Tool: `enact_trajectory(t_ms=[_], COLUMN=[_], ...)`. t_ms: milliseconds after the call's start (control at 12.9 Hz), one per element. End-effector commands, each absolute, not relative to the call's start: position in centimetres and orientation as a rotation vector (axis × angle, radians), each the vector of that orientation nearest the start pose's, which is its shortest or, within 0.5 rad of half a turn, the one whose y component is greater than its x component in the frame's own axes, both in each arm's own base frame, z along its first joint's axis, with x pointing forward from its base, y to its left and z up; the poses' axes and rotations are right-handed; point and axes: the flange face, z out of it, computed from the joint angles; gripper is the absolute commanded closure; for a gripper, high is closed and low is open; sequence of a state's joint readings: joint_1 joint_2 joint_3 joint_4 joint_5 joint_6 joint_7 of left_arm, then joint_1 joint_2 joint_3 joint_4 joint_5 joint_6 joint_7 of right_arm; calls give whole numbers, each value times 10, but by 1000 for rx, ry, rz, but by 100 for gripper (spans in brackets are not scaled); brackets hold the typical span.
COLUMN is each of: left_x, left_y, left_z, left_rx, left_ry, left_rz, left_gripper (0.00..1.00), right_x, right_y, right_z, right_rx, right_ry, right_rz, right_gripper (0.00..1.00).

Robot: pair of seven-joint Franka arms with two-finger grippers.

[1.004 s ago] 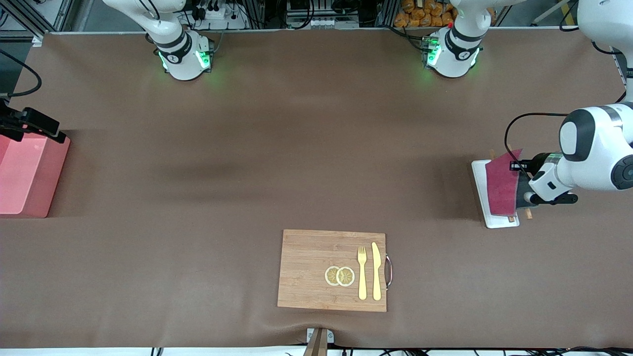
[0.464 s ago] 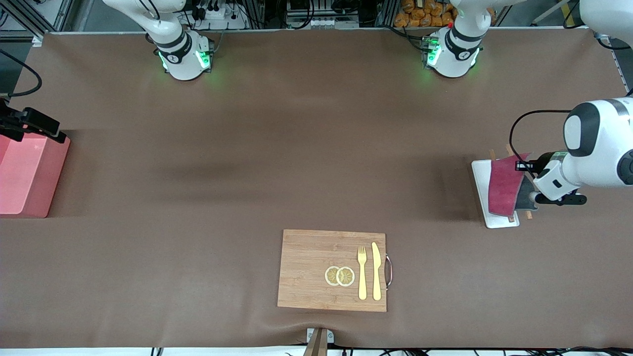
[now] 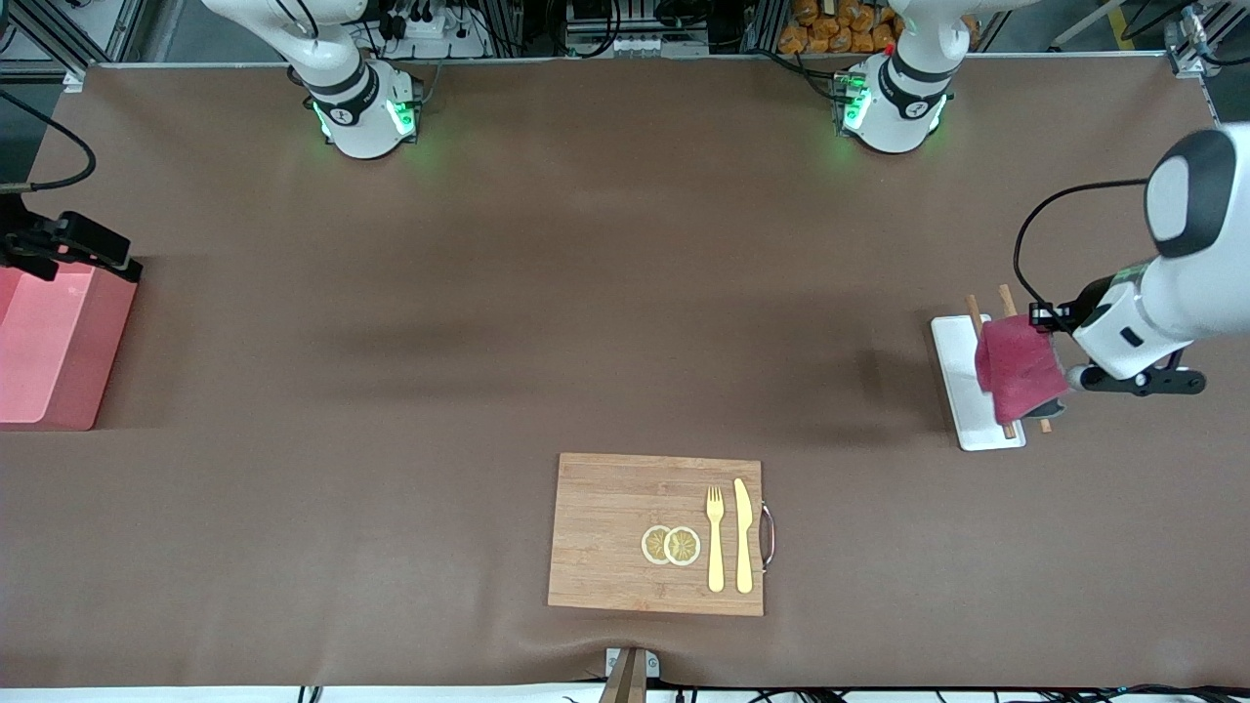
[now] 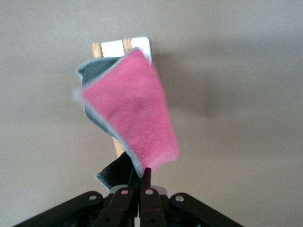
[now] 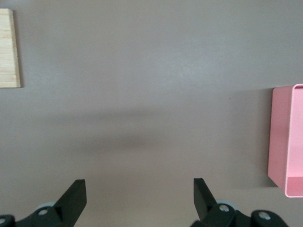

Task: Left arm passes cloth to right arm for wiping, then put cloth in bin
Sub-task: 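Carry the cloth toward table middle while the right gripper reaches toward it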

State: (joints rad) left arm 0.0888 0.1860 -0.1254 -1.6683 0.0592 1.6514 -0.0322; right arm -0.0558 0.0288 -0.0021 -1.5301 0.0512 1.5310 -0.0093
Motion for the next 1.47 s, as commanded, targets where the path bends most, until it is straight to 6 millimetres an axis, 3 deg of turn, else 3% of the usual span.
enact_trajectory(t_ms=[0, 155, 309, 464, 618, 927, 1159, 1236, 1391], left_x=[597, 590, 580, 564, 547, 507, 482, 475, 463], left_y=[-63, -115, -167, -223, -278, -393, -450, -463, -488], left_z=[537, 555, 558, 560, 563, 559, 550, 550, 548], left_rx=[-3131, -3168, -3182, -3216, -3274, -3379, -3446, -3468, -3516], left_ry=[-90, -144, -191, -214, -193, -211, -202, -192, -198], left_rz=[240, 208, 220, 230, 224, 189, 153, 136, 107], left_gripper=[100, 100, 100, 100, 100, 100, 100, 100, 100], right_x=[556, 555, 559, 570, 584, 613, 630, 629, 631], right_y=[-1, 41, 78, 92, 105, 156, 174, 196, 218], right_z=[627, 624, 609, 589, 563, 495, 446, 434, 403], right_rx=[-2989, -2958, -2905, -2711, -2527, -2145, -1957, -1962, -1966], right_ry=[261, 413, 565, 725, 887, 1154, 1228, 1225, 1260], right_rz=[82, 130, 213, 361, 527, 905, 1060, 1069, 1060], right_gripper=[0, 0, 0, 0, 0, 0, 0, 0, 0])
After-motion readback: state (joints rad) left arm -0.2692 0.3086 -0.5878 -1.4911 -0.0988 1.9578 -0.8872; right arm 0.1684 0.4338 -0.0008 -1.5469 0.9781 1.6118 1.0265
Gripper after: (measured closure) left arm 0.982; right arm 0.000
